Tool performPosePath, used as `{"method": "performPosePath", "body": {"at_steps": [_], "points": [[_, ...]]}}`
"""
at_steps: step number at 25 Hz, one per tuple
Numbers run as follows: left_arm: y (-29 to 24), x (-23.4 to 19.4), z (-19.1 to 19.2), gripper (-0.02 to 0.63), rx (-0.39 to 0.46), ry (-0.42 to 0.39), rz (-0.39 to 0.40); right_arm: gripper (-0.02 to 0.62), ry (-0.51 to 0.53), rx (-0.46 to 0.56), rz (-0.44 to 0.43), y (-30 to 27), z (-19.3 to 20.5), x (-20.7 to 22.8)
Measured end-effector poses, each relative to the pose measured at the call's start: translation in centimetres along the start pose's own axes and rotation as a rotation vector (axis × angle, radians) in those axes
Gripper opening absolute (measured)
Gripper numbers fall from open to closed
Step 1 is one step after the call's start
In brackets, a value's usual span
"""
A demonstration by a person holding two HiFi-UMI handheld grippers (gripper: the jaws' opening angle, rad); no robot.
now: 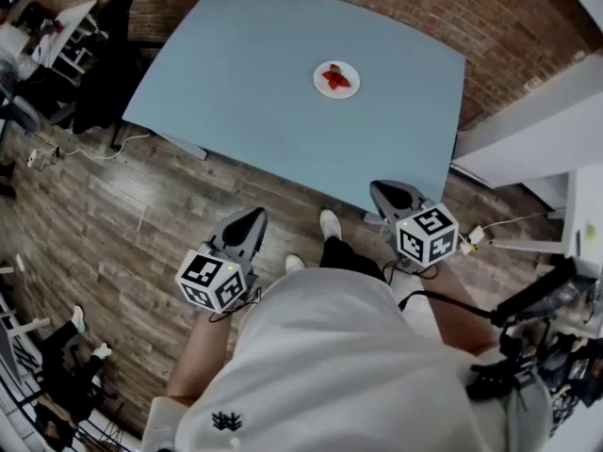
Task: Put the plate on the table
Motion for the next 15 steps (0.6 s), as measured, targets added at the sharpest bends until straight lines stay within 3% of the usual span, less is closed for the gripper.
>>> {"method": "performPosePath", "body": {"at_steps": [15], "points": [[3.7,3.3,3.0,0.002,-0.016,-0.042,0.065,0.008,0.019,0.055,-0.014,5.7,3.0,-7.2]]}}
Point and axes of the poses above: the fingertips, and each gripper's own axes: y backward along the fingers, x to its right, z out of its underside, the point moved 3 cm from there along y, backward along the fingers, and after that the axes turned 4 degrees about z, right-handed, at the moved point
